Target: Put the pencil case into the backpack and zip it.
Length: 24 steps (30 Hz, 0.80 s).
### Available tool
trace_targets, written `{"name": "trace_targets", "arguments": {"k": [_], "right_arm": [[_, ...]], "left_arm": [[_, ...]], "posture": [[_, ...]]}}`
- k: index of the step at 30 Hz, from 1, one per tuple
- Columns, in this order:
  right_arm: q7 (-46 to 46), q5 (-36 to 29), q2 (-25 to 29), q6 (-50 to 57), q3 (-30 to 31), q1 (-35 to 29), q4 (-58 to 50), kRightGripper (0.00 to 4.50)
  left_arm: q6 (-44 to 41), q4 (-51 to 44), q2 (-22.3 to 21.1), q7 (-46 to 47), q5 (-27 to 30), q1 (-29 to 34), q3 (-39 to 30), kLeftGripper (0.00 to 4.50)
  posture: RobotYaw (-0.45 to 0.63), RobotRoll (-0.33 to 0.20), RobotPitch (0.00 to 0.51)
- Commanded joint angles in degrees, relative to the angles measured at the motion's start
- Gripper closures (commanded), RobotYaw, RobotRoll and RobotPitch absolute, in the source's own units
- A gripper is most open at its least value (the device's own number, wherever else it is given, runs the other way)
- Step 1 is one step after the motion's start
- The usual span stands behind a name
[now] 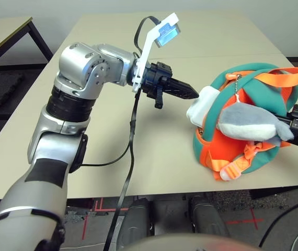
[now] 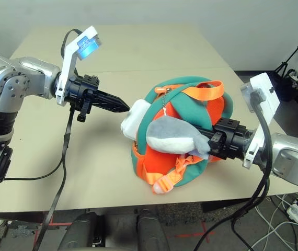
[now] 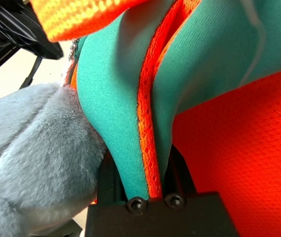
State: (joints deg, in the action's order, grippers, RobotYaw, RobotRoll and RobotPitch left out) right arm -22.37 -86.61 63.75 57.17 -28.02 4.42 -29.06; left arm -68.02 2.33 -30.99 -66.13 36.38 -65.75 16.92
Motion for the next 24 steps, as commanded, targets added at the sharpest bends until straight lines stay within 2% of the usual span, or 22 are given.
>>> {"name": "trace_targets", "arguments": {"k": [1,10,14,24], "right_arm": [[0.0,0.0,0.0,0.4,-0.5,0.1,-0.8,4.3],[0.9,-1.0,0.1,0.4,-0.6,0.0,-1.1,4.3],[1.2,-1.3,0.0,0.5,-0.5,0.0,-1.2,4.3],[1.5,-1.7,-0.1,0.4,0.0,0.3,-1.2,4.3]], "left_arm": [[1.5,0.5,0.1,-0.8,-1.3,0.9,1.9,4.5],[4.4,3.1,2.1,-1.1,-4.1,1.7,4.2,4.5],[6.9,5.3,4.7,-0.4,-6.4,2.0,5.5,4.5],[11.5,11.9,14.5,3.5,-10.2,-0.4,4.7,4.5]], "posture": [[-0.09,0.0,0.059],[-0.09,0.0,0.071],[-0.09,0.0,0.076],[-0.09,0.0,0.081]]}}
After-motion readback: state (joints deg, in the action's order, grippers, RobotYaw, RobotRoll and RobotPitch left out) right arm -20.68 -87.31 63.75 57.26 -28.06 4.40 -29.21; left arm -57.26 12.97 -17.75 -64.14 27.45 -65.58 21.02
